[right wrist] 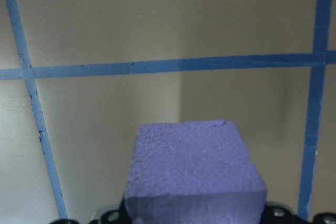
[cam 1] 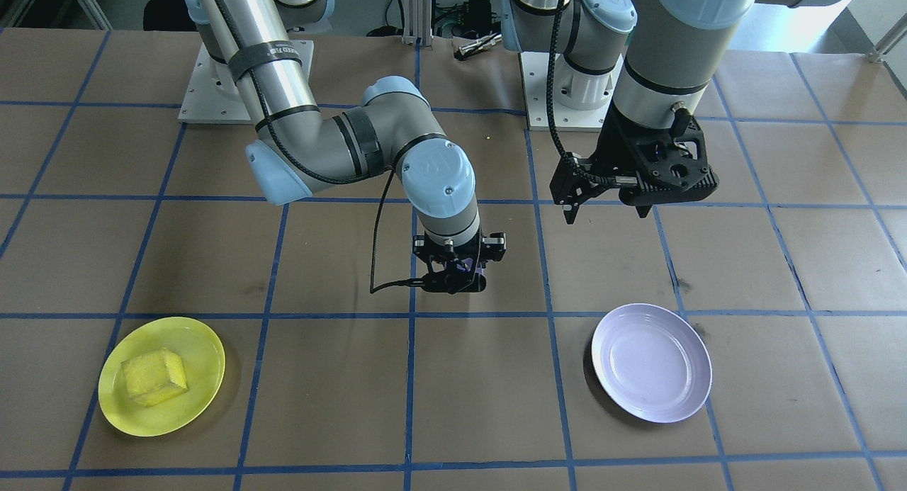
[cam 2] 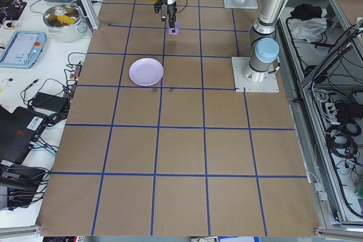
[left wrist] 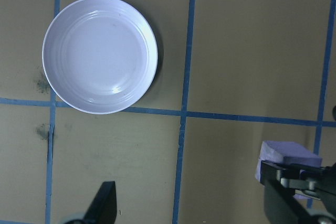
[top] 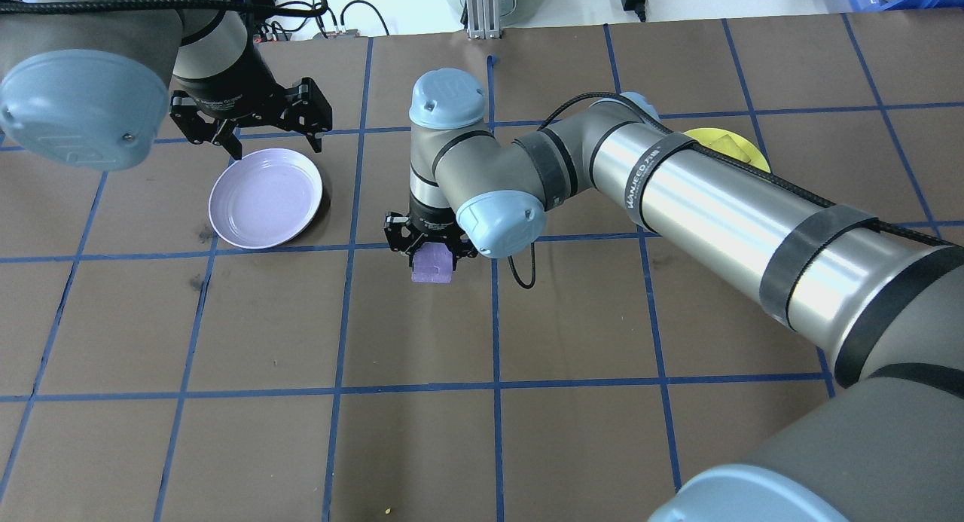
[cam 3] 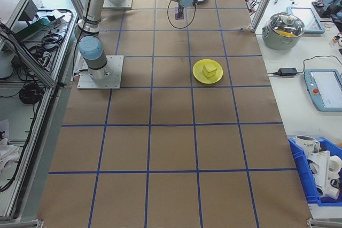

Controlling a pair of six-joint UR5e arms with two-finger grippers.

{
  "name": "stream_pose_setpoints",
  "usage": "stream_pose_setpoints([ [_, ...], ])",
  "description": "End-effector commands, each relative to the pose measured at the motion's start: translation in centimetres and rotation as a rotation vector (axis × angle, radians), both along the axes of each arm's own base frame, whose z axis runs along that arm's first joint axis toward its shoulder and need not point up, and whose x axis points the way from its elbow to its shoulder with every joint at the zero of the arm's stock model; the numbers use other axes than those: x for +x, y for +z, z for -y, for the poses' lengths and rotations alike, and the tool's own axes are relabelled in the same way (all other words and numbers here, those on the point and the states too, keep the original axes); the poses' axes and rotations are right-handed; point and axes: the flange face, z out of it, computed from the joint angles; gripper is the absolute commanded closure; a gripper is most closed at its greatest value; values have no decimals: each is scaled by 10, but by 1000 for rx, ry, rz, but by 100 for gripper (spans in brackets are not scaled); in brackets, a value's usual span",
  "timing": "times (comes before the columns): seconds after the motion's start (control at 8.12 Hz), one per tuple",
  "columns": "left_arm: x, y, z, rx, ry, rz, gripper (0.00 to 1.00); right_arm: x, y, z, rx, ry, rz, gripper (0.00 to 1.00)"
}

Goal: Sort blocks by color into plates

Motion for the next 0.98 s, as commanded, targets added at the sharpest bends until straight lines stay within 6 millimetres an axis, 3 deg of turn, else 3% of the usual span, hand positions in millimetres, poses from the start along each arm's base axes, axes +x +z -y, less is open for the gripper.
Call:
stream_pose_setpoints([
  [0.0, 0, -1, 0, 3, 1, -1, 0, 13, -3, -11, -23, 14, -5, 0],
  [0.12, 0, -1, 0, 4, 1, -1, 0, 9, 4, -10, -52, 18, -35, 0],
  [0.25, 0, -1, 0, 4, 0, -1, 0, -1, 23, -7, -96, 20, -62, 0],
  [0.37, 0, -4, 1, 10, 0, -2, 0, -18, 53, -1, -139, 0, -59, 0],
  [0.49, 0, -8, 3, 21, 1, -3, 0, -50, 83, 11, -176, -35, -67, 0],
  [0.62, -2, -19, 6, 42, -4, -4, 0, -80, 108, 9, -141, -79, -97, 0],
  [0.86, -11, -75, 2, 134, -5, -13, 0, -141, 164, 0, -143, -149, -193, 0],
])
